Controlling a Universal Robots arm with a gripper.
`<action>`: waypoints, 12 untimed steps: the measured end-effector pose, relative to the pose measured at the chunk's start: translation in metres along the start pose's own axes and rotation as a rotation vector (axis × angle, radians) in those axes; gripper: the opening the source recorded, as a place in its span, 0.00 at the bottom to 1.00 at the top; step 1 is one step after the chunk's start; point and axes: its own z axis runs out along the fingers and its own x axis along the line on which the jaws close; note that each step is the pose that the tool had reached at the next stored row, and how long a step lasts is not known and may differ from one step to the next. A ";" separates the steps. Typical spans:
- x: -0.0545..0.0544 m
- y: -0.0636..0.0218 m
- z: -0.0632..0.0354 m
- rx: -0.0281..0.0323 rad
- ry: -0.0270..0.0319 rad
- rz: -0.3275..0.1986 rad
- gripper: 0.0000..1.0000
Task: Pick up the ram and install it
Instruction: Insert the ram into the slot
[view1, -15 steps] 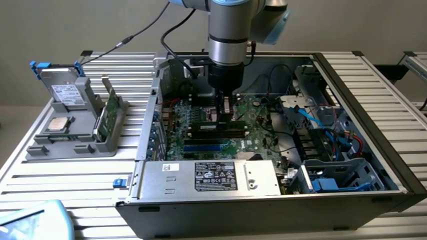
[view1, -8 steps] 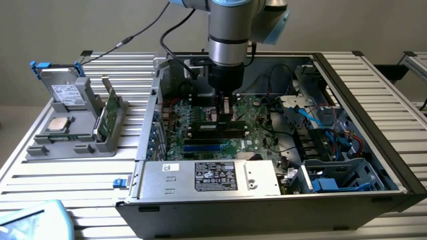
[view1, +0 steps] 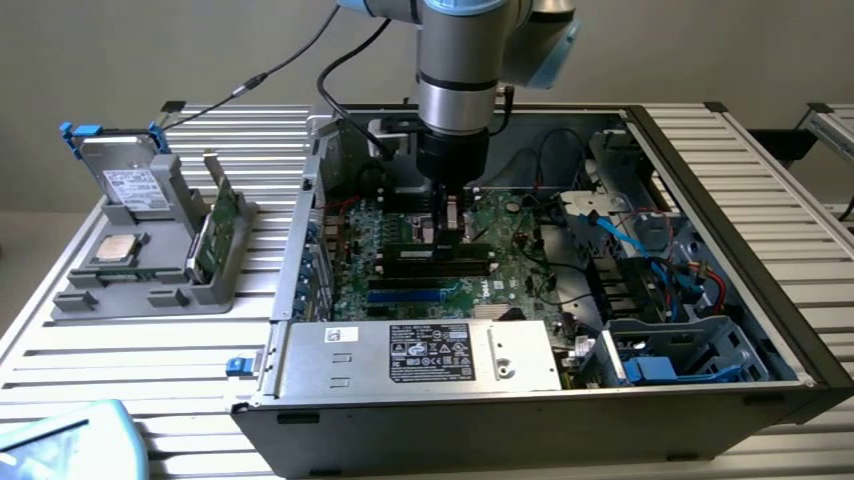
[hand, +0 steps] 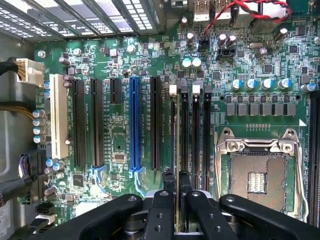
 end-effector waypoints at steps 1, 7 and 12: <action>0.000 0.0000 0.0000 0.0000 -0.0001 0.000 0.15; 0.000 0.0000 0.0011 0.0001 -0.0009 0.000 0.15; 0.000 -0.0004 0.0037 0.0001 -0.0048 0.000 0.15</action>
